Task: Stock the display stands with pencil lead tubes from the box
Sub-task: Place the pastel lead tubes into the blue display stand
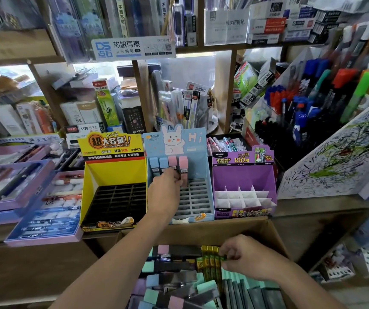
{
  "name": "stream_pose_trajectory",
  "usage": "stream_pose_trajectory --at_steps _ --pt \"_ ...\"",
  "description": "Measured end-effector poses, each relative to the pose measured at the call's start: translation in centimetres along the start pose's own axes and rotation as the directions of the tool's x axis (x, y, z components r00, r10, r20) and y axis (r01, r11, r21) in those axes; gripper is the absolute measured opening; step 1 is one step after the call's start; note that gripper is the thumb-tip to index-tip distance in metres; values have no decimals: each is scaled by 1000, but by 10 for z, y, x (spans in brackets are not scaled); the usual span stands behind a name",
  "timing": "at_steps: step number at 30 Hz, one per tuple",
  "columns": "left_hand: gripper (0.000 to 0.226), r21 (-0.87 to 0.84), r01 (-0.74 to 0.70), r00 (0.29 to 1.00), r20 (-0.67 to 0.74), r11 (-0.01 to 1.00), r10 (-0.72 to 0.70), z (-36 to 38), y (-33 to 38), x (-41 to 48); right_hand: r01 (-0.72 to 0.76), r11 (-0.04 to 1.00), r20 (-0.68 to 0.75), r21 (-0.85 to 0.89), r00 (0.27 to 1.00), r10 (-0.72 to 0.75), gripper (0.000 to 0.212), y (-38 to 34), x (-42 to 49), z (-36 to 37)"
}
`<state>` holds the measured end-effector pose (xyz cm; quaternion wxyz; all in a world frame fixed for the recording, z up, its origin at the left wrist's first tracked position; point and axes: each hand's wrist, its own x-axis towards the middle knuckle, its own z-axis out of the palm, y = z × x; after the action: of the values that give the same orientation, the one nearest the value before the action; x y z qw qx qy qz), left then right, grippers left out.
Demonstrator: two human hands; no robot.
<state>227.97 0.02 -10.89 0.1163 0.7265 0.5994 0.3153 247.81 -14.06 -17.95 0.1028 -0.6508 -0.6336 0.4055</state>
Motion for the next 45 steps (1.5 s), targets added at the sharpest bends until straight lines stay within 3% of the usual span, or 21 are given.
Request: stream_pose_trajectory --at_steps 9,17,21,25,32,38,41,45 --pt "11 -45 62 998 24 997 -61 1 -1 1 7 1000 -12 -30 1000 -7 34 -7 -4 -1" --pt "19 -282 -23 1000 14 959 28 -35 -14 -43 72 997 -75 -39 994 -74 28 -17 -9 0" --pt "15 -325 28 987 157 945 25 -61 -25 -87 122 990 -37 -75 991 -126 25 -30 -11 8" --pt "18 -251 158 908 416 955 -41 -76 -42 -130 162 980 54 -117 986 -156 26 -47 -15 30" --pt "41 8 265 743 636 964 -209 -93 -69 -183 165 951 201 -263 973 -114 36 -72 -31 64" --pt "76 90 291 712 645 952 -278 -97 -67 -202 195 910 164 -365 976 -143 91 -81 -42 89" --pt "84 94 315 690 660 944 -296 -96 -67 -199 202 879 123 -432 979 -165 86 -88 -42 100" --pt "75 58 348 648 706 936 -285 -93 -71 -195 182 907 68 -380 983 -169 74 -87 -37 100"
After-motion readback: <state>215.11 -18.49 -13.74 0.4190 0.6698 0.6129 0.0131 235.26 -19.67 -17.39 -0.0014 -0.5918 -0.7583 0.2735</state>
